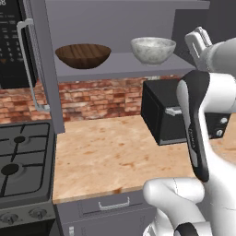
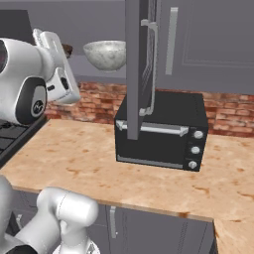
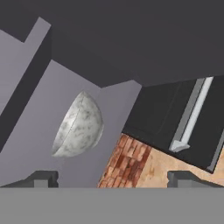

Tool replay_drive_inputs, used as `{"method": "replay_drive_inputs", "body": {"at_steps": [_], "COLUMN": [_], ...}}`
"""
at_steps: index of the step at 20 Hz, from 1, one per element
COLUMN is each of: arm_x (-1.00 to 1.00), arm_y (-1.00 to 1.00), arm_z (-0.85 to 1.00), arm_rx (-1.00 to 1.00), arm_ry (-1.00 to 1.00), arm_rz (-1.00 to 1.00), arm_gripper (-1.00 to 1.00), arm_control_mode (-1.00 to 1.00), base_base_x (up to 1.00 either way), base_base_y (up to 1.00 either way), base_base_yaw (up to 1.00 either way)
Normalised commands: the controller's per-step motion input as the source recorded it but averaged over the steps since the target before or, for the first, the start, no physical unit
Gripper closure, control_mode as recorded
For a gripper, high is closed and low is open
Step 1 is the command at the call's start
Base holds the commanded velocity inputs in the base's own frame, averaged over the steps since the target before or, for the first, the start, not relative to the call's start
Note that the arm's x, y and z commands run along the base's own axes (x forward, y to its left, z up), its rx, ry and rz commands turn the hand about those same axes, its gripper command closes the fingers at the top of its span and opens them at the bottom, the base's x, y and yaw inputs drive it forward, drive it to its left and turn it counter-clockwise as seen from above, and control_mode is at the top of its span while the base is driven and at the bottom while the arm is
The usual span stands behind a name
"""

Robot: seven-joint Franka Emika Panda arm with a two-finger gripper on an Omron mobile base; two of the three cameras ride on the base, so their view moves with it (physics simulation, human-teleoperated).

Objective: Open the cabinet. Pick the bowls from the counter and place them in the cabinet. Then close the cabinet.

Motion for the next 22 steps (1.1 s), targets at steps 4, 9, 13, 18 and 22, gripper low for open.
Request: {"method": "replay_drive_inputs", "body": {"at_steps": [4,9,13,18,22], "arm_x": [-0.73,-0.43,-0.12,0.00,0.00], "arm_y": [0.00,-0.04,-0.17,-0.35,-0.30], "arm_z": [0.00,0.06,0.03,0.00,0.00], "arm_rx": [0.00,0.01,0.01,0.03,0.10], "arm_ry": [0.00,0.01,0.01,0.00,0.00], "arm_rz": [0.00,0.00,0.00,0.00,0.00], "arm_gripper": [-1.00,-1.00,-1.00,-1.00,-1.00], "arm_control_mode": [-1.00,-1.00,-1.00,-1.00,-1.00], "base_base_x": [0.00,0.00,0.00,0.00,0.00], "base_base_y": [0.00,0.00,0.00,0.00,0.00], "base_base_yaw": [0.00,0.00,0.00,0.00,0.00]}}
